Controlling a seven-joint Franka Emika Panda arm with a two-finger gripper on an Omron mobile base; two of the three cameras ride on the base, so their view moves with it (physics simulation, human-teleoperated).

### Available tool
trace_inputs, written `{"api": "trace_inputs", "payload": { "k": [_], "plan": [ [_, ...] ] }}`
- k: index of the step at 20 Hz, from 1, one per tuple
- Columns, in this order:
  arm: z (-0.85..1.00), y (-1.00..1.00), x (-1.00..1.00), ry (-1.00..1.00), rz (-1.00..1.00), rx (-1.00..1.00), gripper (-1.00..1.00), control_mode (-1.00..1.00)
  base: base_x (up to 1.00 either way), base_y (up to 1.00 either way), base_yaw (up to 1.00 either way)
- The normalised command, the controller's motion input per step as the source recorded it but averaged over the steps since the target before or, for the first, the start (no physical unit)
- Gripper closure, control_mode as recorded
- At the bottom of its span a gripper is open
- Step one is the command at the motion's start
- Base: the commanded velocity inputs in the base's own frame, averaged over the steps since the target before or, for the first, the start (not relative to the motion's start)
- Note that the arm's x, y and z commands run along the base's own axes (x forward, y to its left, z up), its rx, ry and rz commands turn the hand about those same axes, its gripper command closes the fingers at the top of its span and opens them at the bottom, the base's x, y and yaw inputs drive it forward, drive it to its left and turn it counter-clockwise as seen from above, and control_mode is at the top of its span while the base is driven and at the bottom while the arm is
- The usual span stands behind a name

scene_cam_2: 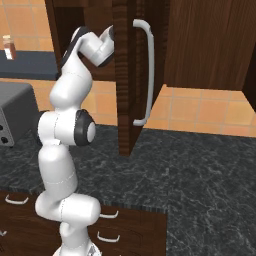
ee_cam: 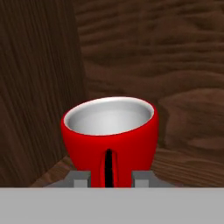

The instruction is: Gather all objects into one cabinet and sort the glasses and bowls to opposite sides.

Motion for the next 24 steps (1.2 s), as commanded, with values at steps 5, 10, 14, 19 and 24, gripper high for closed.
{"api": "trace_inputs", "payload": {
  "k": [5, 10, 14, 19, 24],
  "plan": [
    [0.04, 0.0, -0.11, -0.07, 0.01, 0.0, 1.0, -1.0, 0.0, 0.0, 0.0],
    [0.04, 0.0, -0.54, -0.05, 0.0, -0.02, 1.0, -1.0, 0.0, 0.0, 0.0],
    [-0.02, 0.0, -0.93, 0.0, -0.01, -0.19, 1.0, -1.0, 0.0, 0.0, 0.0],
    [0.06, -0.05, -1.0, 0.0, -0.07, -0.09, 1.0, -1.0, 0.0, 0.0, 0.0],
    [0.0, -0.21, -1.0, 0.0, -0.1, -0.08, 1.0, -1.0, 0.0, 0.0, 0.0]
  ]
}}
